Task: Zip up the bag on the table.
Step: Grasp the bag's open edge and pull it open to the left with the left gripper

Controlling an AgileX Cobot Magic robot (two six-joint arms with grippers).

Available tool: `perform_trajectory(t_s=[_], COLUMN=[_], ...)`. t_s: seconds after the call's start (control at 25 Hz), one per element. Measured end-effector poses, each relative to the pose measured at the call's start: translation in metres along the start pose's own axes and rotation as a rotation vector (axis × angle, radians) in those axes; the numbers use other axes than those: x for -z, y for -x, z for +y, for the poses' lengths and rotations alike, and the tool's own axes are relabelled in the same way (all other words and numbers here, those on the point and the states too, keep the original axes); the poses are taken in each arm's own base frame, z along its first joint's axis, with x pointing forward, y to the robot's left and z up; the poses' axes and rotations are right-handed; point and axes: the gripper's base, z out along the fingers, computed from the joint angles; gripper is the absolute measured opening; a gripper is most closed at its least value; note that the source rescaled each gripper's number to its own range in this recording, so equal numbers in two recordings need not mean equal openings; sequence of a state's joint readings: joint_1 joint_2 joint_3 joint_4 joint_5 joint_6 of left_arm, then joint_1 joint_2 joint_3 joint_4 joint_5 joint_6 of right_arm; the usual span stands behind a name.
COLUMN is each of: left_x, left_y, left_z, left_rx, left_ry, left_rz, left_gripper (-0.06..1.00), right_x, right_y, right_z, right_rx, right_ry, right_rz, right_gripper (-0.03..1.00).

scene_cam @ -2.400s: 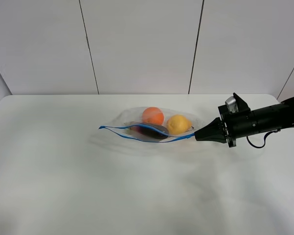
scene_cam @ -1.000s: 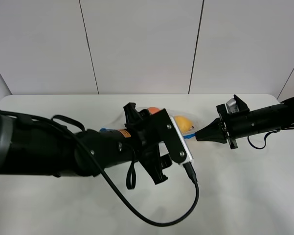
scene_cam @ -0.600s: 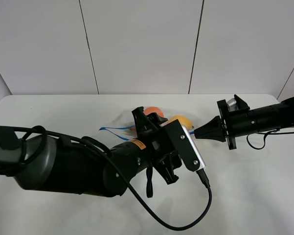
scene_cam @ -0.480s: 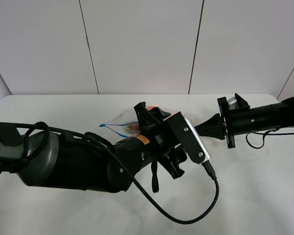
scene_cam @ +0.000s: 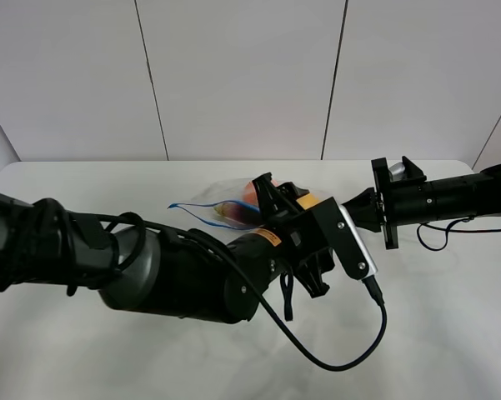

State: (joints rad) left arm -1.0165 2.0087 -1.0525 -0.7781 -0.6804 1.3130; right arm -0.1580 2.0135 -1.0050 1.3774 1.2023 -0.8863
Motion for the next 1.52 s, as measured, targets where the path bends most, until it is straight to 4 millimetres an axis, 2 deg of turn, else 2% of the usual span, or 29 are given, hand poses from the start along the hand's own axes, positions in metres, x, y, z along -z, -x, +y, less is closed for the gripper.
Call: perform_trajectory(t_s=[0.32,0.64,0.92,1.16,1.36,1.44,1.52], left_x=[-0.008,-0.008,-0.023,-0.024,-0.033,-0.034,-0.034], left_y=[0.006,0.006,-0.010,-0.010,-0.012,-0.013,-0.013], left_z=[-0.001,-0.002,-0.019,-0.017,-0.023,-0.024,-0.023], left_rx=[-0.019,-0.024,-0.106,-0.120,-0.125,-0.127,-0.127], left_ry=[0.014,0.010,-0.005,0.032,0.057,0.064,0.068], left_rz=[-0.031,-0.031,-0.032,-0.054,-0.059,-0.060,-0.061], left_gripper=[0.76,0.73,0.73,0.73,0.73,0.71,0.62], right_x=[0.000,0.000,0.000,0.000,0.000,0.000,0.000], right_y=[0.000,0.001,0.001,0.001,0.001,0.001,0.001], right_z=[0.000,0.001,0.001,0.001,0.001,0.001,0.001], right_rx=[-0.003,-0.004,-0.005,-0.005,-0.005,-0.005,-0.005], right_ry=[0.004,0.006,0.006,0.006,0.006,0.006,0.006], right_rz=[-0.005,-0.007,-0.008,-0.008,-0.008,-0.008,-0.008], right_gripper=[0.00,0.00,0.00,0.00,0.00,0.00,0.00])
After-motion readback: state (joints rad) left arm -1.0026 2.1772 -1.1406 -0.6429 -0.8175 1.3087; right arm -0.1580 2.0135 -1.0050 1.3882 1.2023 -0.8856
